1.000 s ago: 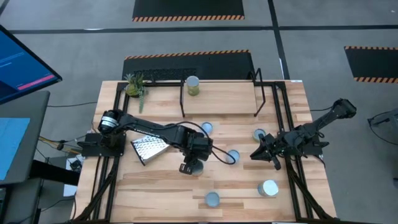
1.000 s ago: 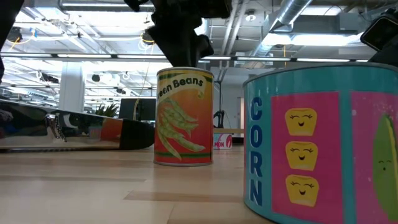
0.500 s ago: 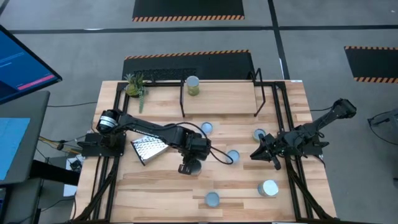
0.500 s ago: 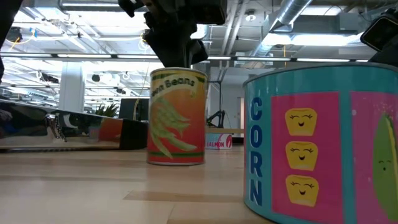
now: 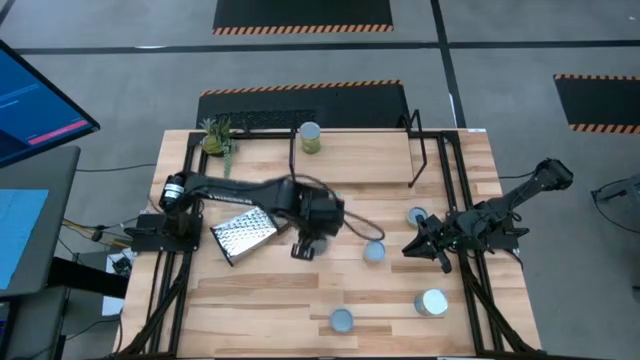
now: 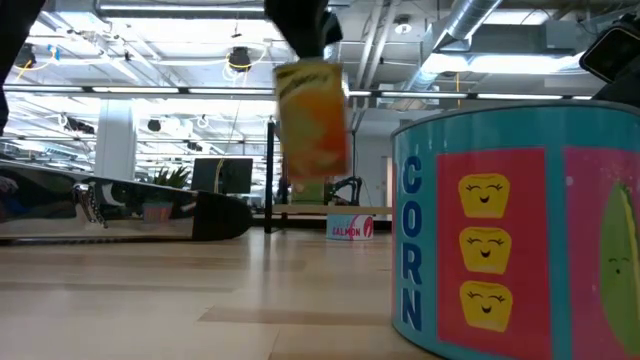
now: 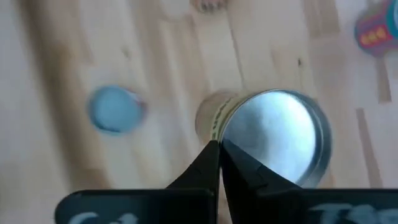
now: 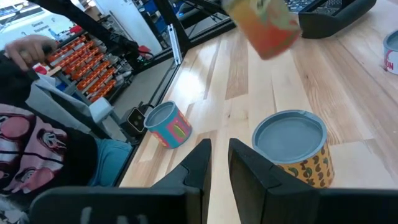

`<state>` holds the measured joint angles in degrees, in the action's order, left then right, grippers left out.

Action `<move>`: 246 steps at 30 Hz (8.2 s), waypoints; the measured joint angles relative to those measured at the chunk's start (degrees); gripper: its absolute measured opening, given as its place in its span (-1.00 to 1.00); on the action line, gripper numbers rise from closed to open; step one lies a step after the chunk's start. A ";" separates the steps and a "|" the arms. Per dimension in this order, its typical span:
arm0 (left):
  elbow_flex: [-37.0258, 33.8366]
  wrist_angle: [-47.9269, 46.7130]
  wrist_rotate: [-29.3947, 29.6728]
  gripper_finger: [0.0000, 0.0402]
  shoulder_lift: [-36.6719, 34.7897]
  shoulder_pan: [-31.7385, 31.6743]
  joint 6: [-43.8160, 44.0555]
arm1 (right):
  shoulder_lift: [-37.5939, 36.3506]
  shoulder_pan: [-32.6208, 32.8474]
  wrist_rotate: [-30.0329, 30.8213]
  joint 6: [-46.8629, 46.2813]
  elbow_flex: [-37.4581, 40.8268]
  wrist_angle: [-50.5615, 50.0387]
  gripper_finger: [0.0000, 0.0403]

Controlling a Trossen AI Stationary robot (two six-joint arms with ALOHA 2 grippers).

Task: Pick and place cans onto a shelf
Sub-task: Put the canned green beans on the shelf, then put the canned tomatoes on the shelf

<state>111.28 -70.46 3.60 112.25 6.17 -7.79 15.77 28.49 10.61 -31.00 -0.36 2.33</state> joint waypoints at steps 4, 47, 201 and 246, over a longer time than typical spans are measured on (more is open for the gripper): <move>7.51 -1.13 1.65 -1.00 -0.11 -4.20 -3.83 | 0.00 -0.01 0.00 0.02 -0.02 0.01 -0.59; 16.74 -7.39 -5.22 -1.00 12.93 -31.74 -10.60 | 0.02 -0.02 1.53 1.49 0.00 0.13 -0.59; -64.74 51.94 13.76 -0.81 -43.71 11.16 15.08 | 57.96 22.21 -16.00 -53.64 -53.27 -55.28 -0.59; -64.70 51.91 13.74 -0.81 -43.71 11.09 14.51 | 62.89 16.89 -11.64 -46.72 -53.42 -52.56 -0.94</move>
<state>46.59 -18.55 17.34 68.53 17.26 6.72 78.66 45.38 -1.02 -77.72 -53.78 -50.24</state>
